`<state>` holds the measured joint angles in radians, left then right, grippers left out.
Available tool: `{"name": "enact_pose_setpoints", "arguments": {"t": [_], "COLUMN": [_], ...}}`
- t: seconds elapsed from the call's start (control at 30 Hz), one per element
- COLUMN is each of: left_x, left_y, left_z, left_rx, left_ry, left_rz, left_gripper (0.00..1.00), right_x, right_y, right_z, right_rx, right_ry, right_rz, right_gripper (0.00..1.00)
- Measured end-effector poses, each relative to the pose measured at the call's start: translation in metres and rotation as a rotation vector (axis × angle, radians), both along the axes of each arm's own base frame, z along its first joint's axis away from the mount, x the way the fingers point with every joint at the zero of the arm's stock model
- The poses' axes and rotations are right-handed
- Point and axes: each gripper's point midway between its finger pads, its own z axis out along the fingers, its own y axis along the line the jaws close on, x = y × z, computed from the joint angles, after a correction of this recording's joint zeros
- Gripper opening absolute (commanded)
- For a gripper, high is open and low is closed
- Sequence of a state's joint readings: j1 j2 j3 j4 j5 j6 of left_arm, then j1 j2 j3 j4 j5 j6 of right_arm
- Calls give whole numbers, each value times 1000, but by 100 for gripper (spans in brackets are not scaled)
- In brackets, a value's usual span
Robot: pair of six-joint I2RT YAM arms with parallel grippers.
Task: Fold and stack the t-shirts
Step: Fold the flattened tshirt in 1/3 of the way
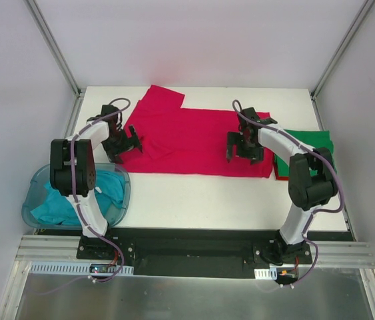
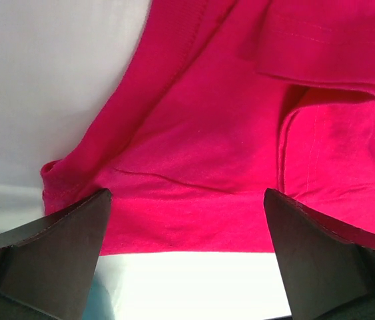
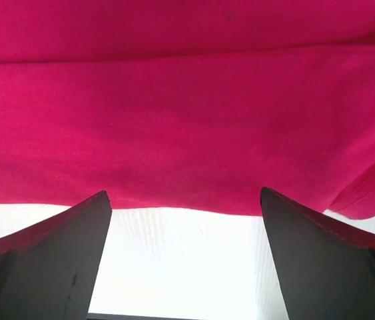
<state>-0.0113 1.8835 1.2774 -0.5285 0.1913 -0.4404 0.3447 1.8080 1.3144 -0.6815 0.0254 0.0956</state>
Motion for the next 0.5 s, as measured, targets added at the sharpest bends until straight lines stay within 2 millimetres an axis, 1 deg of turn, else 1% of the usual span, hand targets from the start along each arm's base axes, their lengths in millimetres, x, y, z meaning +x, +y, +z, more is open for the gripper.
{"name": "enact_pose_setpoints", "arguments": {"t": [0.23,0.33,0.43,0.5], "left_x": [-3,-3,-3,-3], "left_y": [33,42,43,43], "left_z": [-1,-2,-2,-2], "left_rx": [41,61,67,67], "left_ry": [6,8,8,8], "left_rz": [89,108,110,109], "left_gripper": [99,99,99,99], "right_x": [8,10,10,5], "right_y": [19,21,21,19], "right_z": [4,3,2,0], "right_rx": [56,62,61,59], "right_ry": [-28,-32,-31,-25], "right_rz": [33,36,37,38], "right_gripper": [96,96,96,96]}}
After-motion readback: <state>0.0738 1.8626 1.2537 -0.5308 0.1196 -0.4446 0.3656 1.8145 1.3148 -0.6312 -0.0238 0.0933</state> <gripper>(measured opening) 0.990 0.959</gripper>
